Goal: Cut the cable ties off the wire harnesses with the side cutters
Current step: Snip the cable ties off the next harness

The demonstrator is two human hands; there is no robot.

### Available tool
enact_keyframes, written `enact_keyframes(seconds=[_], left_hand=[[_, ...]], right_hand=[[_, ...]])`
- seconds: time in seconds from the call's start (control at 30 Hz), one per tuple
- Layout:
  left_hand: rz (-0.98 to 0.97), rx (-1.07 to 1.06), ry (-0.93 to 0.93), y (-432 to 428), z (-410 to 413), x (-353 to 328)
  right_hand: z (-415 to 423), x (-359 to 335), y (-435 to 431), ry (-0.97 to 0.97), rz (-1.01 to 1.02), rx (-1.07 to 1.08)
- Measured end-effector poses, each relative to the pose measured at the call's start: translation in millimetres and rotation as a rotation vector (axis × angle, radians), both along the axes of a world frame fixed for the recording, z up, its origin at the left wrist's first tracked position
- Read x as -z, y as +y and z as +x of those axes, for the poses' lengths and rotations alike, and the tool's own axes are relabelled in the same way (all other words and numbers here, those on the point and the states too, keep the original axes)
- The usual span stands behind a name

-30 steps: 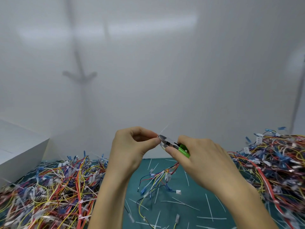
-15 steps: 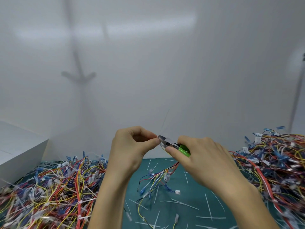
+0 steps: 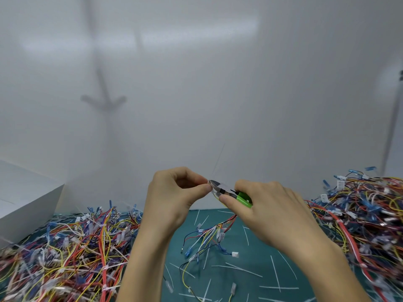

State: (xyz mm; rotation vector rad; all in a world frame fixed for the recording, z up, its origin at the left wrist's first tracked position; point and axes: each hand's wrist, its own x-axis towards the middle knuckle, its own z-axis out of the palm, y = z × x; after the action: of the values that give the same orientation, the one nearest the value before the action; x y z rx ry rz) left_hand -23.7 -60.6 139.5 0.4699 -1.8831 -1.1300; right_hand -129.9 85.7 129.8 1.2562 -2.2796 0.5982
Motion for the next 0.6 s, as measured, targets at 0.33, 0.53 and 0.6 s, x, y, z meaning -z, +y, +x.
enact_keyframes(seconds=[0.33, 0.53, 0.6], left_hand=[[-0.002, 0.010, -0.002, 0.9, 0.8, -0.1], [-0.004, 0.017, -0.001, 1.0, 0.7, -0.3], [-0.007, 0.018, 0.001, 0.8, 0.7, -0.3]], right_hand=[[0.6, -1.5, 1.1, -0.020, 0.007, -0.005], [0.7, -2.0, 1.9, -0.012, 0.018, -0.006], [0.8, -2.0, 2.3, -0.011, 0.021, -0.004]])
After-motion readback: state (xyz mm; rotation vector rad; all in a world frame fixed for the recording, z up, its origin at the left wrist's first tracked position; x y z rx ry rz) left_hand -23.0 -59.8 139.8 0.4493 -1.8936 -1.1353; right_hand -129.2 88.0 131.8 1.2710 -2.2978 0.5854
